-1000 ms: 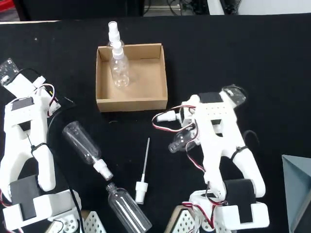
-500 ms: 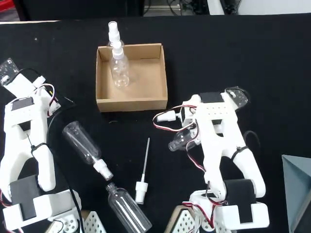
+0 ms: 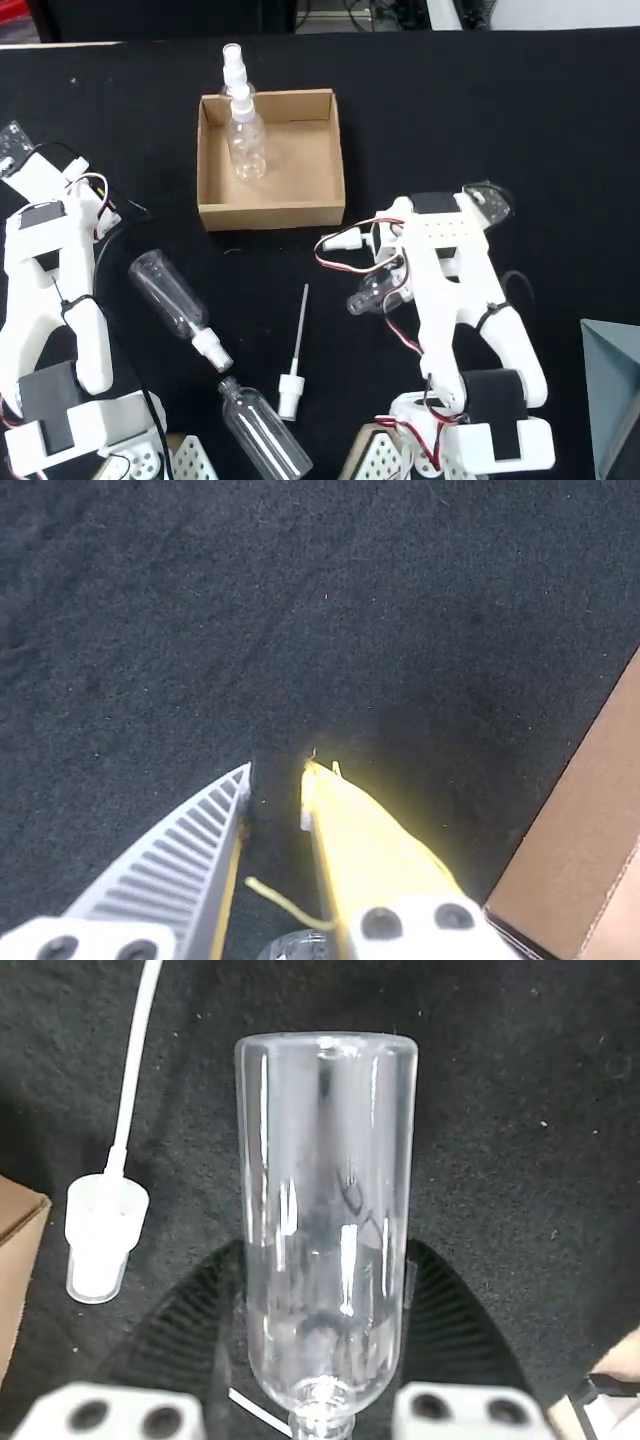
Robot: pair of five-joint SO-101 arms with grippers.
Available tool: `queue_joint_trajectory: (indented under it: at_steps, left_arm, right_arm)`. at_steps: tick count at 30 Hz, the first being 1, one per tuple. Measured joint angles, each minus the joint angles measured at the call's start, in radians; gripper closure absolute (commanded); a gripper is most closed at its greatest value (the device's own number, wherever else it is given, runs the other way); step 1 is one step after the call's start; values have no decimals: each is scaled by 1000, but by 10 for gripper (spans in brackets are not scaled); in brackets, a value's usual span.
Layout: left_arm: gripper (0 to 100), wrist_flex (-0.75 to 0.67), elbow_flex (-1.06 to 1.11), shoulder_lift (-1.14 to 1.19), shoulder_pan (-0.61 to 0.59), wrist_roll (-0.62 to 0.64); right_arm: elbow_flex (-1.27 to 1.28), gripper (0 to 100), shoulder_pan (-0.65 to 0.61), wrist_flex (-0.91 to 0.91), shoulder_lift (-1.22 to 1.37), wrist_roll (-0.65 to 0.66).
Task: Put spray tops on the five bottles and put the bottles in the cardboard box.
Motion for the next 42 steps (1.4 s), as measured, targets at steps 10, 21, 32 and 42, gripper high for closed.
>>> queue_joint_trajectory:
  at_steps: [10, 21, 32, 42]
  left_arm:
    - [927, 0, 0, 0, -2, 0]
    - [927, 0, 0, 0, -2, 0]
    - [927, 0, 0, 0, -2, 0]
    - [927, 0, 0, 0, -2, 0]
  right_arm:
    - [0, 694, 28, -8, 0, 0]
    - [0, 690, 31, -12, 0, 0]
    - [-11, 690, 35, 12, 0, 0]
    - [-140, 693, 72, 150, 0, 0]
